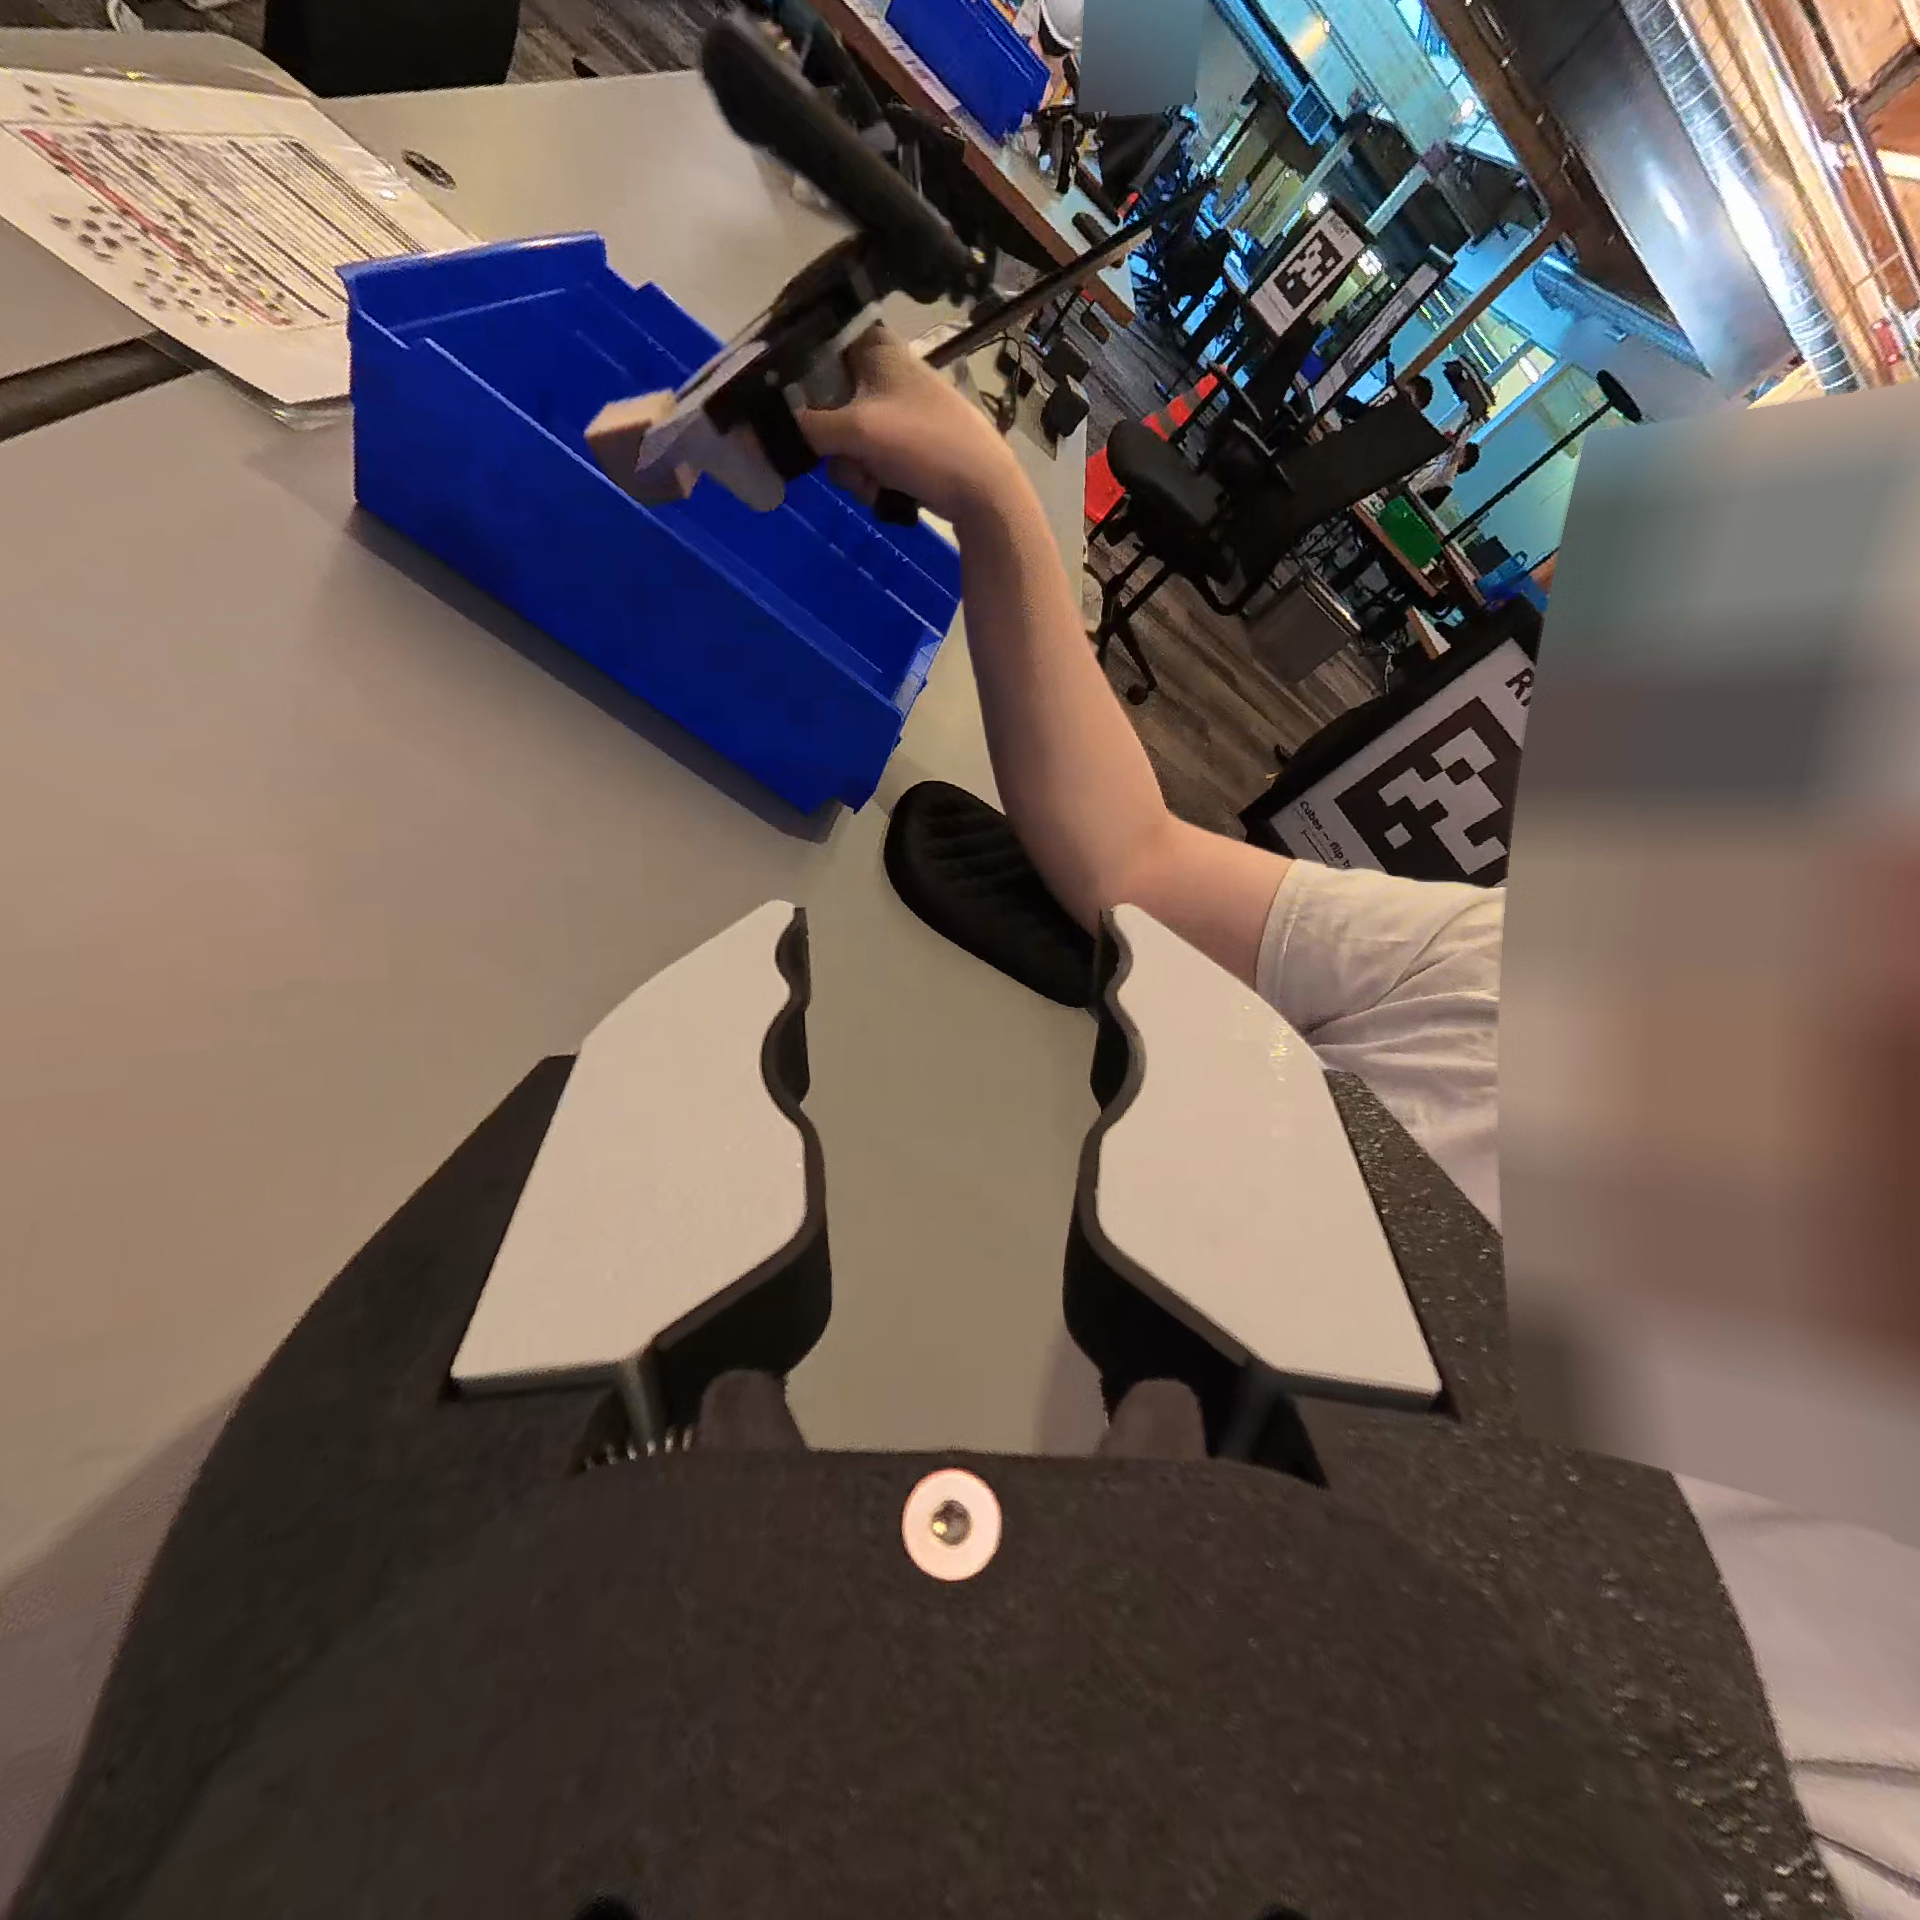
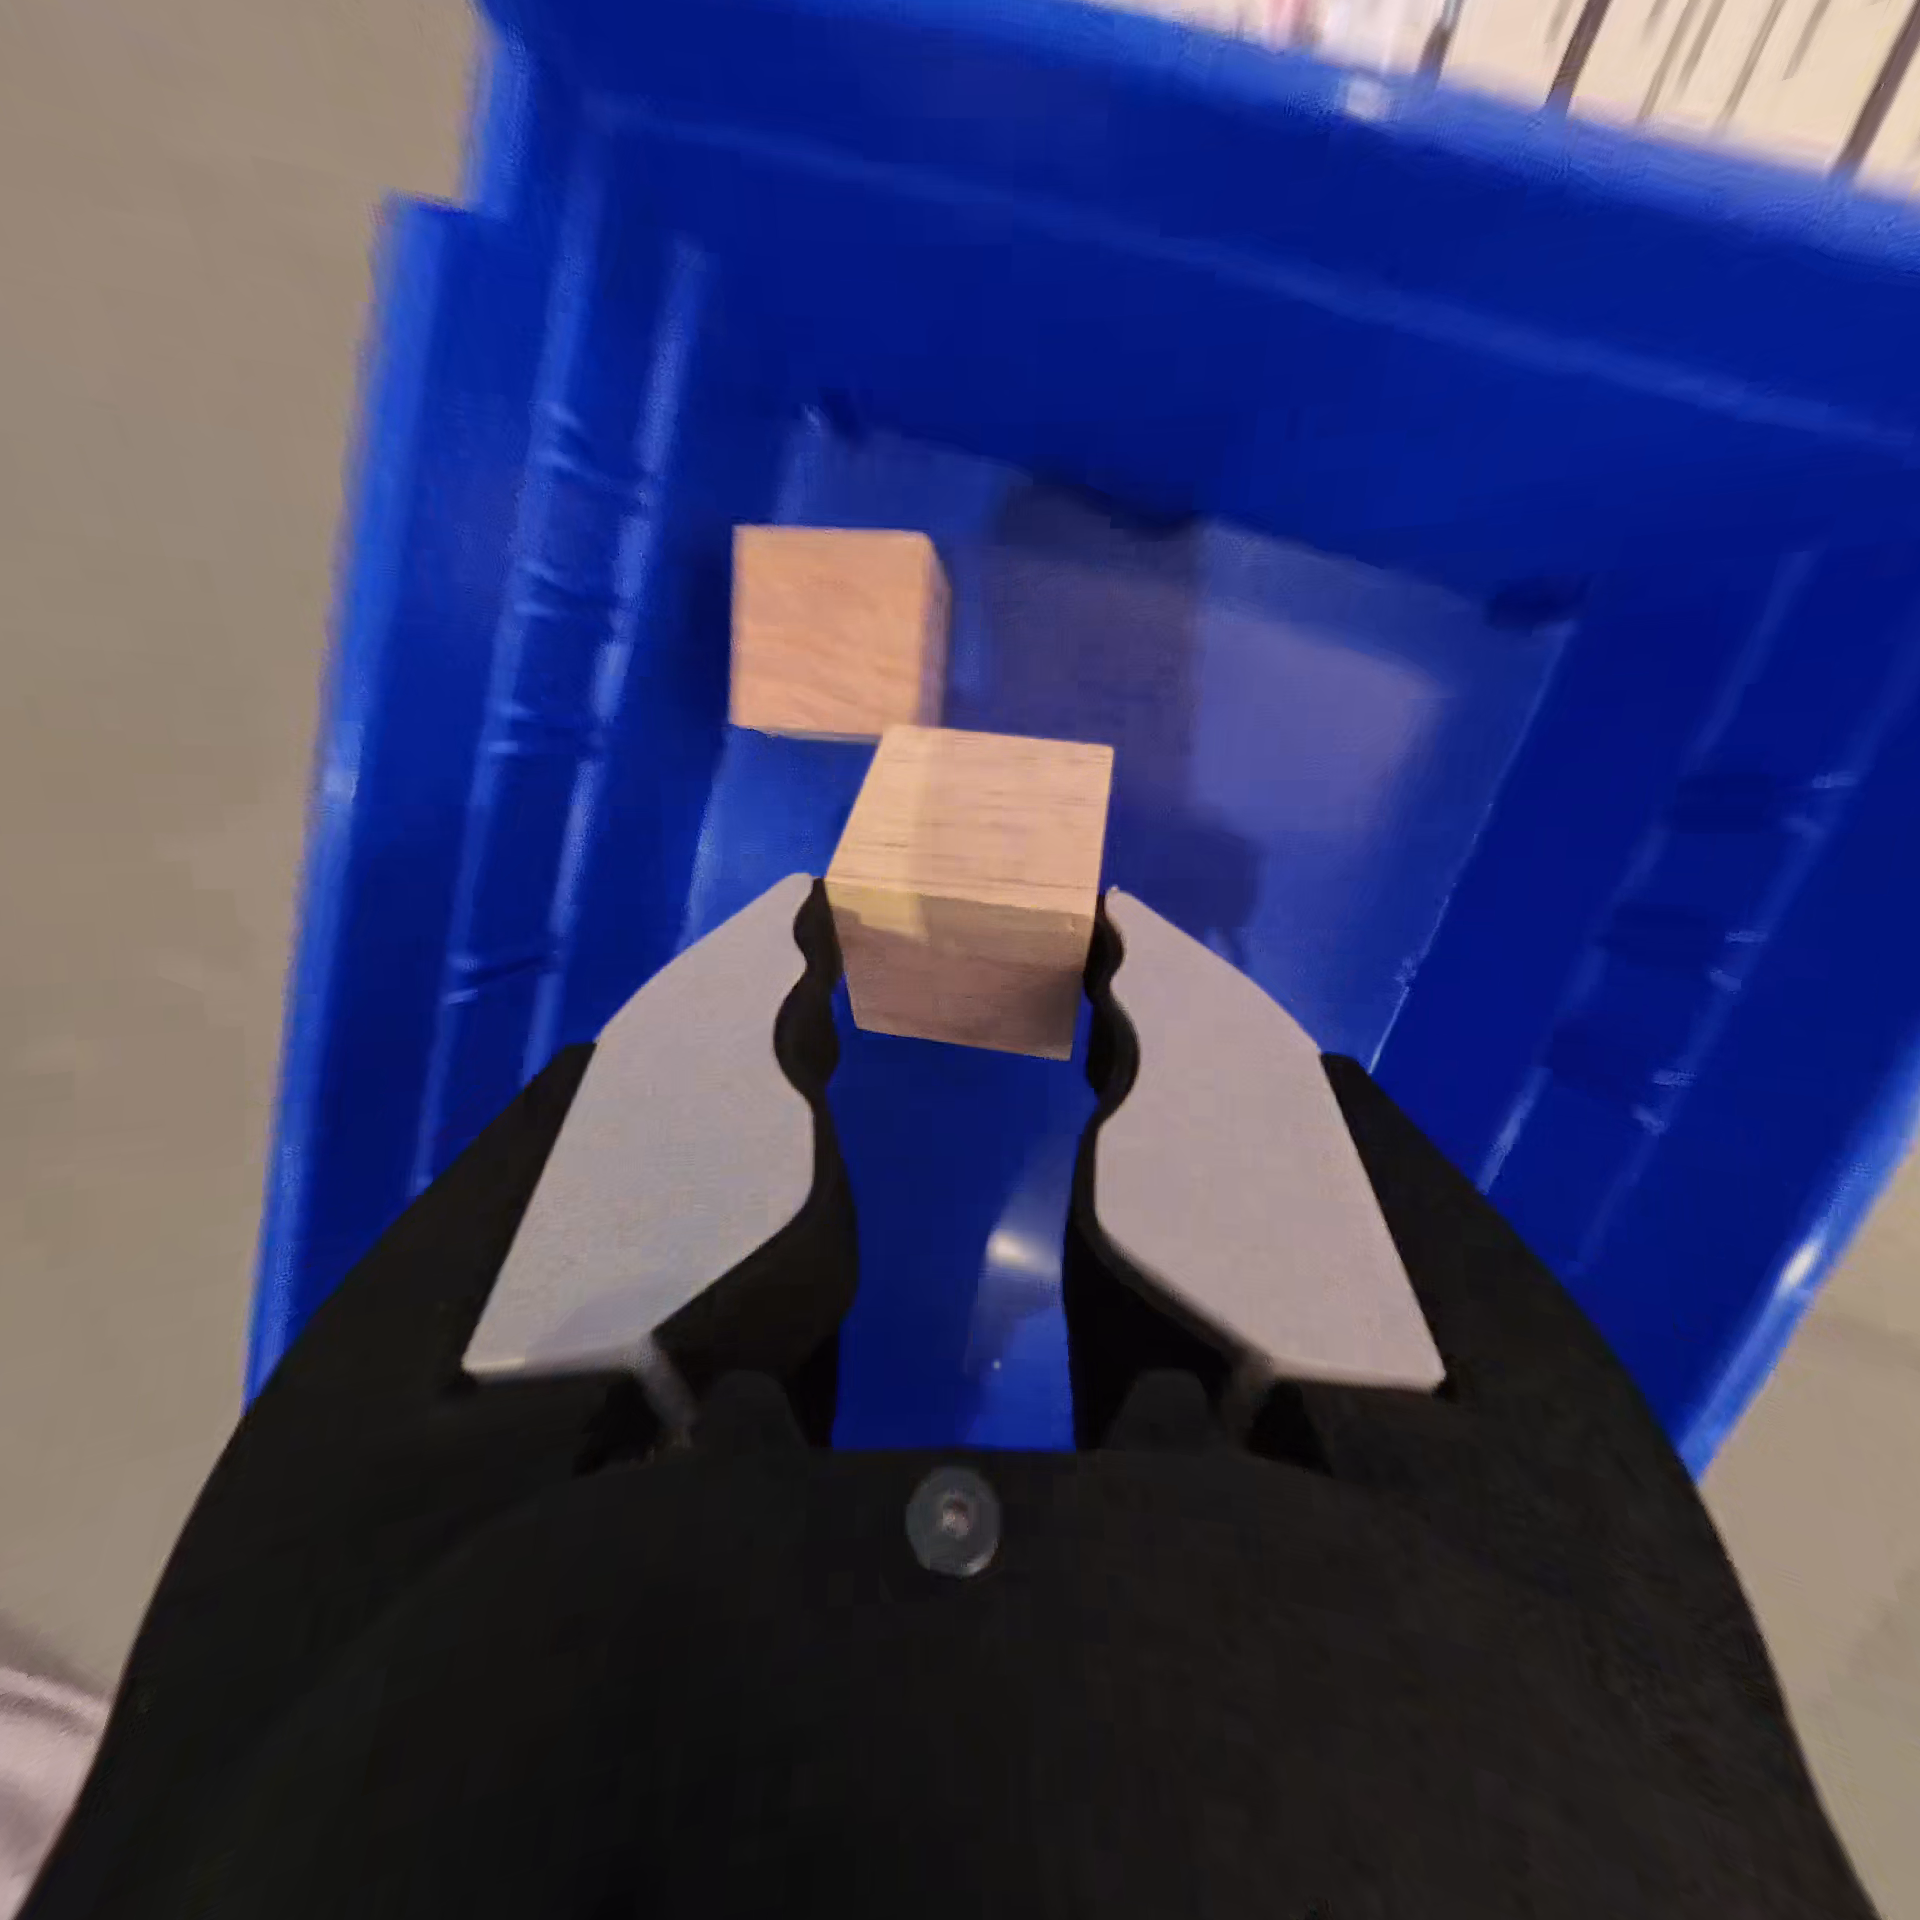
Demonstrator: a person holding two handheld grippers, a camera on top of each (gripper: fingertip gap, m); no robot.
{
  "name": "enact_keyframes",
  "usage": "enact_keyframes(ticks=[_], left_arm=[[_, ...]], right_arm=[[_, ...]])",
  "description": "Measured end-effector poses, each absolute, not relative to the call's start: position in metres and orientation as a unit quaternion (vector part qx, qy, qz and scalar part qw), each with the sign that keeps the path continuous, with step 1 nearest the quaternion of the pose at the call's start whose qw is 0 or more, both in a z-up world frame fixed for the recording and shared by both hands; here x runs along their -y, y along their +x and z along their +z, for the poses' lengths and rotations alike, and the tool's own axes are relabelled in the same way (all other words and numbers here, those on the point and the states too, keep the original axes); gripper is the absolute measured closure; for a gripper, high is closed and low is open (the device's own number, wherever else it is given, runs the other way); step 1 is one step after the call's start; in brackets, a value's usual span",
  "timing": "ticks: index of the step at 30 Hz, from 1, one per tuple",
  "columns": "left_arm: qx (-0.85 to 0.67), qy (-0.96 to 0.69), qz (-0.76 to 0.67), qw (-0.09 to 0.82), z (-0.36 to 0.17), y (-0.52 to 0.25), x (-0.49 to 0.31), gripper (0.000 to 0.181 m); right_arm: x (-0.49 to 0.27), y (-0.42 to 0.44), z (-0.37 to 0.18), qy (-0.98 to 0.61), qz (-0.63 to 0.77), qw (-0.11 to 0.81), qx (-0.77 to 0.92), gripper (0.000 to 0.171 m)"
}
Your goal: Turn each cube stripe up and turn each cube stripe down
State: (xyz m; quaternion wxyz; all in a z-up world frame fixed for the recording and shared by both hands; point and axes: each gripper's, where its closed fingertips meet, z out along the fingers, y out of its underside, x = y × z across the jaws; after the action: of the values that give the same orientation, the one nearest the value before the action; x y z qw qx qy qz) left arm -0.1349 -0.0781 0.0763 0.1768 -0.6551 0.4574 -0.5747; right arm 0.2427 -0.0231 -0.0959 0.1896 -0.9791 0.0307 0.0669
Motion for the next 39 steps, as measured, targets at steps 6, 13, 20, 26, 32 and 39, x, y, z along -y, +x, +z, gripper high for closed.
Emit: enact_keyframes(ticks=[6,13,20,26,32,39], left_arm=[[-0.455,-0.658,-0.576,0.169,0.073,-0.132,0.076,0.132],[-0.452,-0.665,-0.575,0.150,0.062,-0.132,0.075,0.133],[-0.441,-0.665,-0.584,0.148,0.063,-0.136,0.071,0.135],[-0.451,-0.656,-0.585,0.158,0.072,-0.139,0.076,0.136],[-0.452,-0.653,-0.587,0.159,0.074,-0.140,0.079,0.136],[-0.455,-0.653,-0.585,0.156,0.073,-0.139,0.081,0.136]], right_arm=[[0.011,0.264,-0.129,-0.994,0.046,0.085,-0.045,0.125],[0.002,0.269,-0.136,-0.995,0.043,0.058,-0.064,0.125],[-0.004,0.266,-0.139,-0.994,0.049,0.062,-0.079,0.126],[-0.001,0.267,-0.141,-0.994,0.038,0.062,-0.083,0.123],[0.000,0.269,-0.136,-0.994,0.021,0.074,-0.082,0.121],[0.000,0.269,-0.137,-0.992,0.003,0.094,-0.083,0.117]])
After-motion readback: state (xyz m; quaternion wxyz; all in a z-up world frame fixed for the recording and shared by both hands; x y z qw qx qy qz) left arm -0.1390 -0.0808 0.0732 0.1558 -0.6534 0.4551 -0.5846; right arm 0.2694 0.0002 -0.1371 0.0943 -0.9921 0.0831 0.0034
